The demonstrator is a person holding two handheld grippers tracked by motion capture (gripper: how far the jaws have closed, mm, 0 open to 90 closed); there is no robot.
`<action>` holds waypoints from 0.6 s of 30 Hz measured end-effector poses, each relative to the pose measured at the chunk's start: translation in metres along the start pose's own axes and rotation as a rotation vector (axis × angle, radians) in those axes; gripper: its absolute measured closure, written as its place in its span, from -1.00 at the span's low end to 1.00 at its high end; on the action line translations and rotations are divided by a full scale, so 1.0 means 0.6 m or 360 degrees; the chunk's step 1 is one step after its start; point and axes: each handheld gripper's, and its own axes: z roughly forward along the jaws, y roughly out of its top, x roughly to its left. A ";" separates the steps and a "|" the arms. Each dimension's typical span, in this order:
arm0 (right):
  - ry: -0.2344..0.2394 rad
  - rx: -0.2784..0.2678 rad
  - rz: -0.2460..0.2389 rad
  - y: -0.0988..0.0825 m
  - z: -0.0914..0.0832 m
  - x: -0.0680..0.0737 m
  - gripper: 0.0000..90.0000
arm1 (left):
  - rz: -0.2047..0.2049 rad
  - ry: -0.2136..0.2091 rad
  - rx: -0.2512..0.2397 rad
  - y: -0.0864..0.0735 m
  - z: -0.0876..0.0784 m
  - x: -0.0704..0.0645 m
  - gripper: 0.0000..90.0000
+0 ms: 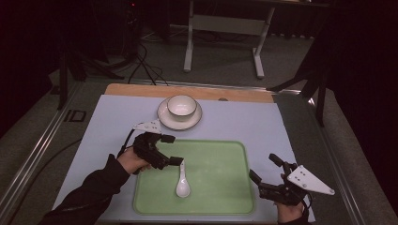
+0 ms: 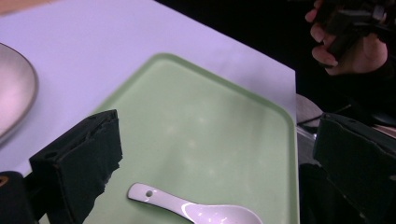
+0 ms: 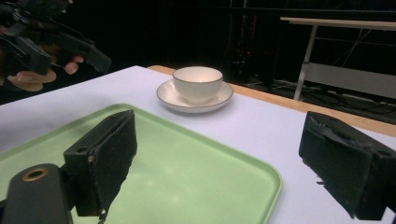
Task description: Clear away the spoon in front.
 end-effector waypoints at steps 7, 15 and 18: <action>0.0000 0.0000 0.0001 0.000 0.001 0.000 -0.75 | 0.0063 0.0096 -0.0038 -0.009 -0.035 -0.018 -0.97; -0.0007 0.0000 0.0002 0.000 0.001 0.000 -0.75 | 0.0093 0.0168 -0.0054 -0.039 -0.068 -0.037 -0.96; -0.0006 0.0003 0.0002 -0.001 0.002 0.000 -0.75 | 0.0073 0.0184 -0.0085 -0.052 -0.079 -0.043 -0.96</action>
